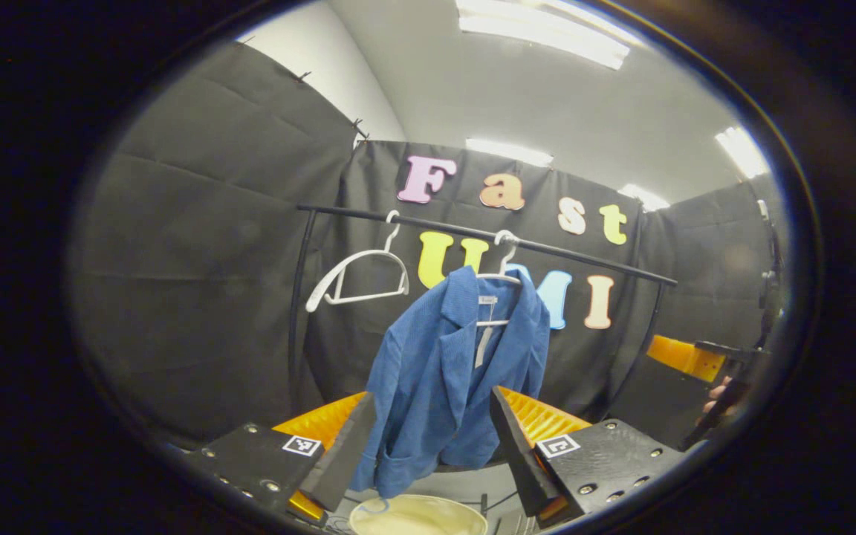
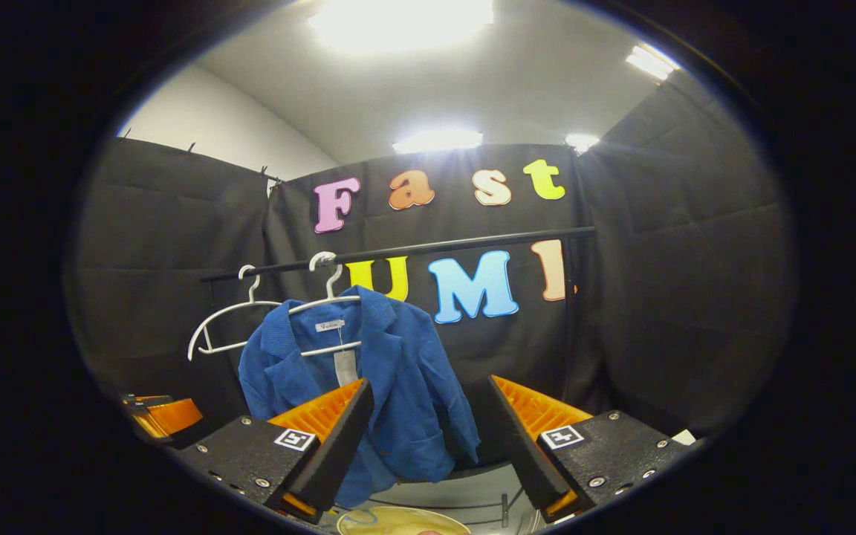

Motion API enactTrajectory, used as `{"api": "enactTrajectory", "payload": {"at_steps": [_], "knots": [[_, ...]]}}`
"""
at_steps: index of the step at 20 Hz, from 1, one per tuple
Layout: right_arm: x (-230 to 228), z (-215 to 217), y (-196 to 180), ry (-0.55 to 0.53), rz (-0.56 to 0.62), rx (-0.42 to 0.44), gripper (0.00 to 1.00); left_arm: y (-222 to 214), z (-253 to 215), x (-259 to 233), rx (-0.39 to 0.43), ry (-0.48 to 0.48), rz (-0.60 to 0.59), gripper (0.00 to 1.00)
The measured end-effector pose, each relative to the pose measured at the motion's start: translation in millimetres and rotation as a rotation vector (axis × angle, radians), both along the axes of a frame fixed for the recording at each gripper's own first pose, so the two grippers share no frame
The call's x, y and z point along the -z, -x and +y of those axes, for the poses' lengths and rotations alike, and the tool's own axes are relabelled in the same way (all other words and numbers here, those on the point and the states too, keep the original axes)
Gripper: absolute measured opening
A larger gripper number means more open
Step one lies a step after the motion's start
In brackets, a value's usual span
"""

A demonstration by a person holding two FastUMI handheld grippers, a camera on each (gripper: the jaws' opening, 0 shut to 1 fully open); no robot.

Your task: Grasp the clothes on the hanger with both hands and then place them into the laundry hamper below.

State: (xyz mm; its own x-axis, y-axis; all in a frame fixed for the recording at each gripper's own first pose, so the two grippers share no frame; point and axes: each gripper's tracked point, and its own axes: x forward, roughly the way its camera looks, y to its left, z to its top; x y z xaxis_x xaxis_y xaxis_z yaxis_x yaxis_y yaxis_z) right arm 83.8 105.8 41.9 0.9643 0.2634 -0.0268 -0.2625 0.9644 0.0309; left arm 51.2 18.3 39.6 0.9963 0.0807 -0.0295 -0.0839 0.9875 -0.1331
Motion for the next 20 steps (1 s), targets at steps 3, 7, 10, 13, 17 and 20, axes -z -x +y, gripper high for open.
{"api": "enactTrajectory", "payload": {"at_steps": [3,7,10,13,17,20], "knots": [[2.1,25.0,-35.1,-0.032,0.029,-0.057,0.94,-24.1,-1.3,-19.3,-0.024,-0.031,-0.027,0.89],[13.3,53.0,-86.9,-0.045,0.081,-0.120,0.94,-67.0,-9.6,-33.2,-0.053,-0.047,-0.032,0.89],[27.3,71.8,-122.0,-0.059,0.127,-0.163,0.94,-100.5,-14.8,-26.8,-0.083,-0.044,0.003,0.89],[47.3,90.4,-153.3,-0.071,0.195,-0.221,0.95,-130.5,-20.9,-18.7,-0.115,-0.023,0.021,0.90],[69.0,119.1,-182.9,-0.078,0.260,-0.307,0.95,-163.7,-24.0,-7.7,-0.158,0.013,0.039,0.90],[83.7,131.9,-200.7,-0.044,0.279,-0.352,0.95,-184.0,-20.7,2.9,-0.202,0.026,0.065,0.89]]}}
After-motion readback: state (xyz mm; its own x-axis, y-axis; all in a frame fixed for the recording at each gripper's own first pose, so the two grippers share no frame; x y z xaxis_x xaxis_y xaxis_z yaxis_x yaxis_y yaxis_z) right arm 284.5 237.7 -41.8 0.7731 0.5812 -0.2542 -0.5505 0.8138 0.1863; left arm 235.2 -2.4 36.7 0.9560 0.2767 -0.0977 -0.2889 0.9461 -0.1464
